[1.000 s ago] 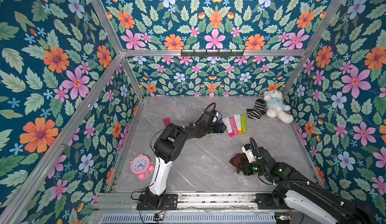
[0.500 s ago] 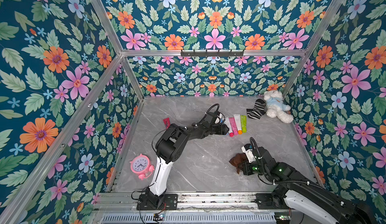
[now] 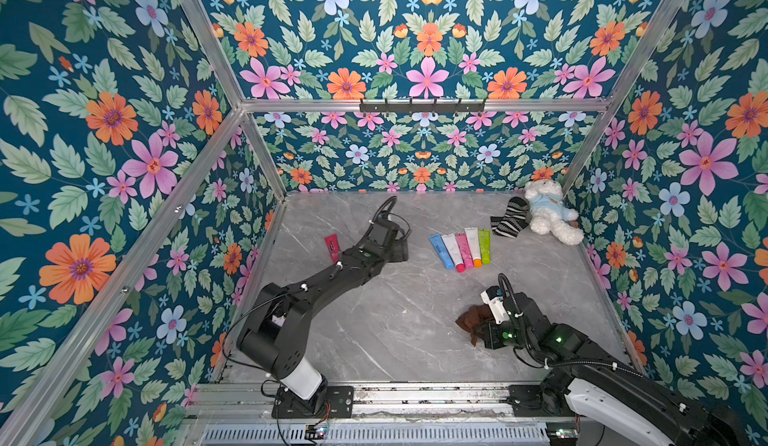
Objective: Wipe the surface of the toothpaste tube
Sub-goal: Move the toothpaste to the center of the board.
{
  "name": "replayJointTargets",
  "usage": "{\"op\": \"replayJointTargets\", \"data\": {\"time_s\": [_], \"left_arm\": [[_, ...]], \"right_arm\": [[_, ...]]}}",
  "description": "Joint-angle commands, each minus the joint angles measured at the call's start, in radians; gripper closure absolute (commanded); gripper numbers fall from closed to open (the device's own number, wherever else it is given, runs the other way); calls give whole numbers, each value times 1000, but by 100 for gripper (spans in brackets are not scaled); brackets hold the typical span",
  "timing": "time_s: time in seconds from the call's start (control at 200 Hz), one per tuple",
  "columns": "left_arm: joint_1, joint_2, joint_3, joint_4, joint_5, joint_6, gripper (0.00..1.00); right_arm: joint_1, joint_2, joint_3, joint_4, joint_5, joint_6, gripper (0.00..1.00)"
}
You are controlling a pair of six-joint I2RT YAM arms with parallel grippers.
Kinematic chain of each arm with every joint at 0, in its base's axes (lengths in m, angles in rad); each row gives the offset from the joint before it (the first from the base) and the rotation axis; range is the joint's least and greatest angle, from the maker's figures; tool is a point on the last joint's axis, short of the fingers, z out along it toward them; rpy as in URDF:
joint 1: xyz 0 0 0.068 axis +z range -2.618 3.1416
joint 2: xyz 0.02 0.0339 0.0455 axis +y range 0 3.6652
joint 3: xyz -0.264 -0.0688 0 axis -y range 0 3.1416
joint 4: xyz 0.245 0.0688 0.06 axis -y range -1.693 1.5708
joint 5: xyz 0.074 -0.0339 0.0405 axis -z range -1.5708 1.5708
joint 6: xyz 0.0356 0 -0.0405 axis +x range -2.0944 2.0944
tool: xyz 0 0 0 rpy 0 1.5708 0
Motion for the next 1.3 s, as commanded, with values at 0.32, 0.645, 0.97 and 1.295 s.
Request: {"op": "replayJointTargets", "data": {"time_s": [0.32,0.645,0.97,1.295], "left_arm": [[359,10,-118,-25,16,58,17],[377,178,-56,13,77,65,31],[389,239,-48,16,123,80,53],[333,140,-119,1,207,97,80]], "right_arm": [[1,-13,-7,15,-30,-7,100],[1,-10,-6,17,-28,-7,100],[1,-8,-5,15,-24,-7,100],[1,-32,-4,-4,-1,10,100]]}}
